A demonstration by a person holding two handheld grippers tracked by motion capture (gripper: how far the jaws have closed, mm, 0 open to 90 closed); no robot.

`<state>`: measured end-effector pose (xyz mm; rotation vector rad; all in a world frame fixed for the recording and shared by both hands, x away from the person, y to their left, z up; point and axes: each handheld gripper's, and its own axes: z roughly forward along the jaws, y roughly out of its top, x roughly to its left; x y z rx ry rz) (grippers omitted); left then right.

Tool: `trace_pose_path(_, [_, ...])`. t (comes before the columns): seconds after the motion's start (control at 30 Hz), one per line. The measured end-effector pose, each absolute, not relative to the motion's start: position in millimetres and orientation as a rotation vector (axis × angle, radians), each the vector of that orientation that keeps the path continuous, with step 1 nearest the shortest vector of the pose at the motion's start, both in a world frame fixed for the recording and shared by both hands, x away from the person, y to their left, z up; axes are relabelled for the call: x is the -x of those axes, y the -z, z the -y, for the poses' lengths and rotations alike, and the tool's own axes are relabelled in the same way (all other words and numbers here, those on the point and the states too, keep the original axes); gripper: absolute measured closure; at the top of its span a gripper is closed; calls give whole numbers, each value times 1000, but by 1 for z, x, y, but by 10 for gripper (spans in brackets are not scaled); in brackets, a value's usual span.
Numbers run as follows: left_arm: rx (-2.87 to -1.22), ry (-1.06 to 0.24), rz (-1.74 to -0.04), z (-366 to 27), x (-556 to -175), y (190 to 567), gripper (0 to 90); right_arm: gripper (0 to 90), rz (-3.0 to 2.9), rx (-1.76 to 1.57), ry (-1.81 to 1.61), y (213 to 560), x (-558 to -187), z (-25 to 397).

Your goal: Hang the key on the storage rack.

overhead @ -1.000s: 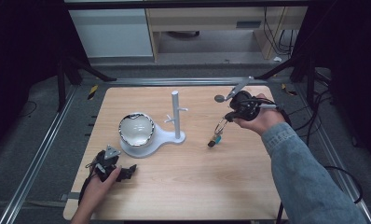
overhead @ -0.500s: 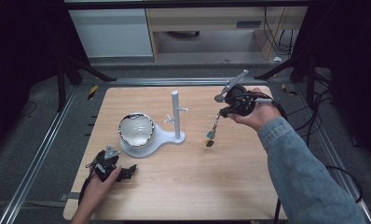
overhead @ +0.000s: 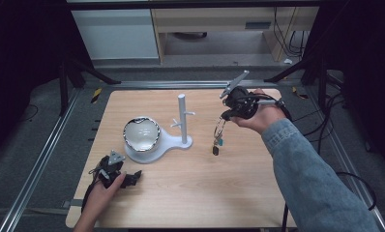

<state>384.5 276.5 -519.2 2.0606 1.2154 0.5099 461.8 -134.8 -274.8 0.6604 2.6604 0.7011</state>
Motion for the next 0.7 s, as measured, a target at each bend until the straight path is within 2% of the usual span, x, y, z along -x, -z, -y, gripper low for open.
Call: trace_pose_path(0.7, [-2061,-510,-1215,-277,-385,519,0,887,-2693,-587,-703,270,-457,112])
